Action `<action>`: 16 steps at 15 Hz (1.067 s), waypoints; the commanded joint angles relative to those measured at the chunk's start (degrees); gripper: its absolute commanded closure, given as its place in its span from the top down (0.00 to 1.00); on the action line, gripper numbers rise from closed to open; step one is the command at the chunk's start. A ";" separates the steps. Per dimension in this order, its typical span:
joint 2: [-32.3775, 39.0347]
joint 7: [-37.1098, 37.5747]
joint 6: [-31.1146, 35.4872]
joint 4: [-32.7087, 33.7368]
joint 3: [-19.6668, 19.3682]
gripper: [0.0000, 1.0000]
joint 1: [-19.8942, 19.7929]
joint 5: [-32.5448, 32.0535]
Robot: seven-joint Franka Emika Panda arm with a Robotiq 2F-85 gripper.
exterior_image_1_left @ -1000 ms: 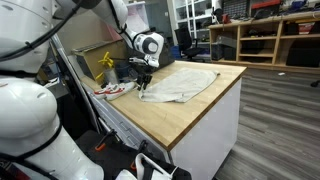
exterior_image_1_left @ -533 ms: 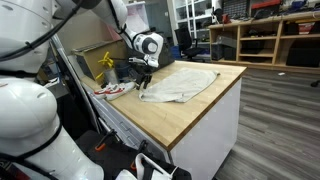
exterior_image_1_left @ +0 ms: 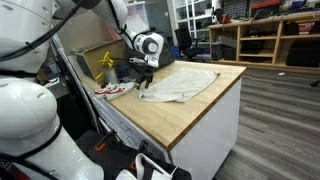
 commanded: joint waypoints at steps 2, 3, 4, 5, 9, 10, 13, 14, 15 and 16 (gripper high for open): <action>-3.59 7.25 0.35 -3.95 -1.15 1.00 0.39 -0.48; -4.04 8.14 0.14 -4.44 -1.32 1.00 0.16 -0.53; -4.52 9.12 -0.46 -4.88 -1.53 1.00 -0.04 -0.63; -5.00 9.87 -1.46 -5.24 -1.69 1.00 -0.28 -0.78; -8.99 8.25 -3.15 -10.56 -1.80 1.00 -0.97 -1.51; -9.76 8.00 -3.16 -12.27 -1.75 1.00 -1.07 -1.58; -12.02 8.22 -2.39 -17.26 -1.92 1.00 -1.00 -1.99; -12.61 8.20 -1.48 -18.92 -2.00 1.00 -0.93 -2.03; -12.92 8.39 -0.57 -20.20 -2.08 1.00 -0.91 -1.89; -13.19 8.61 0.04 -21.18 -2.15 1.00 -0.99 -1.62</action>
